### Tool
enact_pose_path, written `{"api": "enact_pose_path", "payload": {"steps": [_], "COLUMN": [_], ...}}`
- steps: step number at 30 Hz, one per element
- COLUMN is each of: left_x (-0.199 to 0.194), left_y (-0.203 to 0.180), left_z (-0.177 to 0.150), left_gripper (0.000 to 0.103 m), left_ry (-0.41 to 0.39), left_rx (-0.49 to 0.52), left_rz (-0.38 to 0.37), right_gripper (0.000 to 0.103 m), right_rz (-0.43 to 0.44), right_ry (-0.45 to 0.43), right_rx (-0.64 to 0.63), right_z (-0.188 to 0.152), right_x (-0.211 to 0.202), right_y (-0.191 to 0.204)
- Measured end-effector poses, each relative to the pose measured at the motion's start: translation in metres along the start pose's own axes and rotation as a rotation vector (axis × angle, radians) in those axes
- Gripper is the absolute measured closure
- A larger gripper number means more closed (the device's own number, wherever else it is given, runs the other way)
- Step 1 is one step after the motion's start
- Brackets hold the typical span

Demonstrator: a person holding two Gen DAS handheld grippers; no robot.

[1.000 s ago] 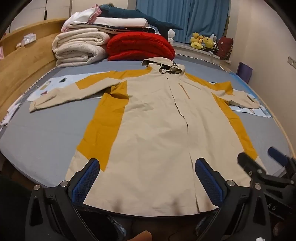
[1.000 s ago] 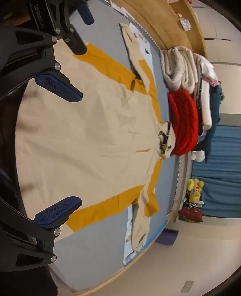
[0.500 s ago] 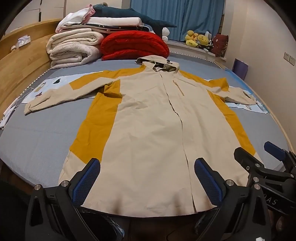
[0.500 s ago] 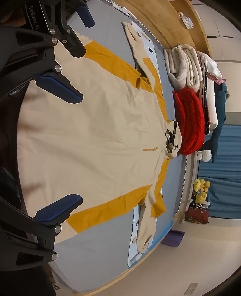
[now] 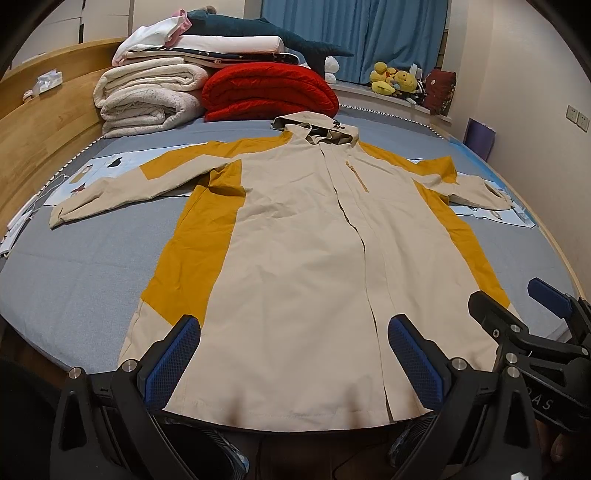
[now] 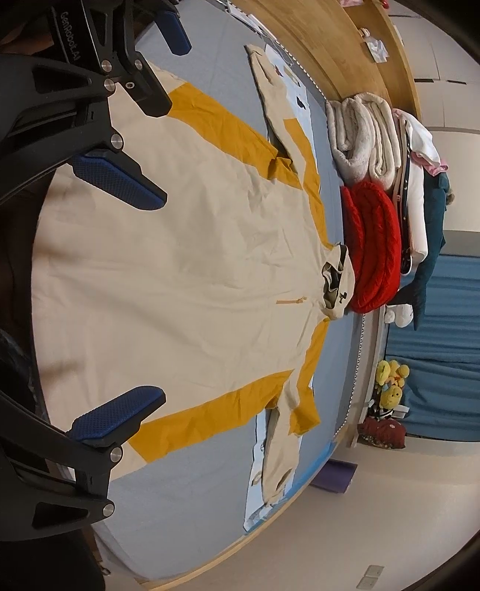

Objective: Fold large clothes

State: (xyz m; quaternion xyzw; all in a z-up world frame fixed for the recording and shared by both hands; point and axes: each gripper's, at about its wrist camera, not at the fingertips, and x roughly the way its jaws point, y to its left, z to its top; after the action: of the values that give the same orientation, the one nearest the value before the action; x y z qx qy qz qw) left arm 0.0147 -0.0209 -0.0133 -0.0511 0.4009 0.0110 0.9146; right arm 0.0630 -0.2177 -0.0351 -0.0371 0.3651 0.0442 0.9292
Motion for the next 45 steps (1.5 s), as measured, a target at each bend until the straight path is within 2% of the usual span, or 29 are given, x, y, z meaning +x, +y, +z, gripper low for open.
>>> {"api": "enact_pose_path", "payload": {"steps": [25, 30, 45], "left_x": [-0.0010, -0.0011, -0.0011], "left_y": [-0.0025, -0.0025, -0.0030], "left_z": [-0.0002, -0.0002, 0.0001], "left_gripper": [0.002, 0.002, 0.002], "left_ry": [-0.001, 0.000, -0.001], "left_rx": [0.000, 0.000, 0.001], "left_rz": [0.000, 0.001, 0.001], "right_gripper": [0.012, 0.016, 0.017], "right_rz": [0.008, 0.013, 0.012], "right_ry": [0.007, 0.006, 0.005], "right_rx": [-0.003, -0.013, -0.015], "right_z": [-0.0025, -0.0051, -0.0039], "right_x": [0.0023, 0.0036, 0.0036], "right_y": [0.0016, 0.0030, 0.0031]}}
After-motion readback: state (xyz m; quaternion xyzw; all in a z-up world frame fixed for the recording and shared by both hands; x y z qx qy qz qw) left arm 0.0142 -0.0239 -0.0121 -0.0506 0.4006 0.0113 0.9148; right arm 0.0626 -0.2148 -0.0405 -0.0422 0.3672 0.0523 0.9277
